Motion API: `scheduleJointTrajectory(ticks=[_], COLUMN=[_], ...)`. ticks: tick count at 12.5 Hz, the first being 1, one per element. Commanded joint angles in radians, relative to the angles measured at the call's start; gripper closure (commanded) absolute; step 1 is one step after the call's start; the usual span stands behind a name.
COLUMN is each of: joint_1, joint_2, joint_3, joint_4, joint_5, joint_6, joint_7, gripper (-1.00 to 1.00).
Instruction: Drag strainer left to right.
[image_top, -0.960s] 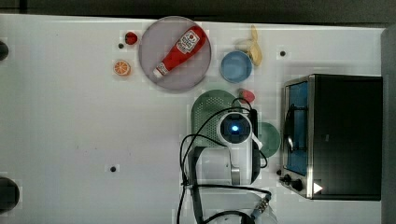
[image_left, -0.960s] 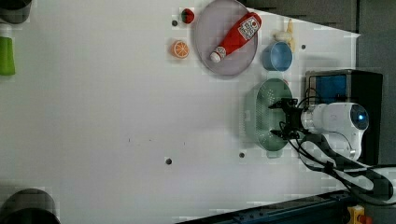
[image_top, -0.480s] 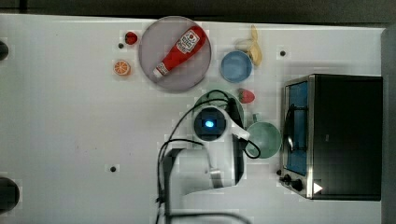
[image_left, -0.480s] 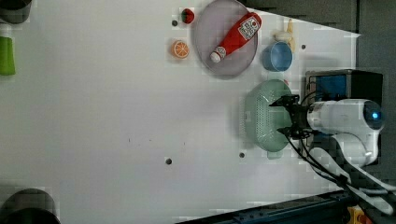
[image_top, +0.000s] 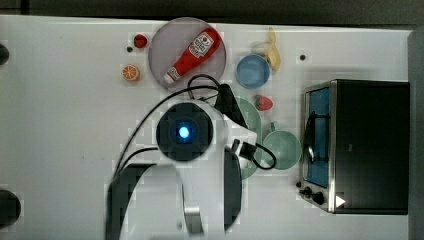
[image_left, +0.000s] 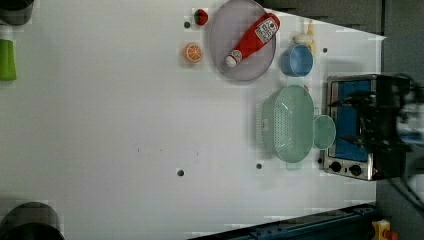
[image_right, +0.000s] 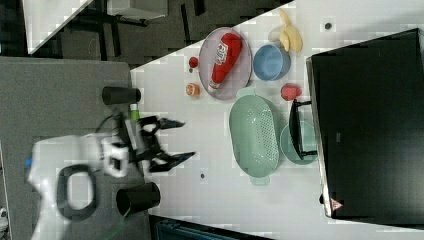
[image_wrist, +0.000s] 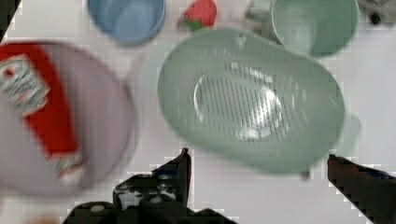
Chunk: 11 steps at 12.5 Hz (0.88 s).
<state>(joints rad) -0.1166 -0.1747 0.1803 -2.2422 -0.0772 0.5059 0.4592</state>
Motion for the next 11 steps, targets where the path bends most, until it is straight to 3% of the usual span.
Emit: scheduleJointTrajectory(ticks=[1, 5, 8, 11], joint_1=[-0.039, -0.039, -0.039, -0.039], joint_2=[-0.053, -0.156, -0.169, -0.165], joint_3=[-0.052, -0.058, -0.071, -0.075], joint_4=[0.050, 0.184, 0.256, 0.255], joint_5=[0.106, 0.108, 0.108, 0.108], joint_6=[-0.110, -0.387, -0.472, -0.479], joint_7=[-0.307, -0.356, -0.378, -0.380], gripper=[-1.00, -1.00, -1.00, -1.00])
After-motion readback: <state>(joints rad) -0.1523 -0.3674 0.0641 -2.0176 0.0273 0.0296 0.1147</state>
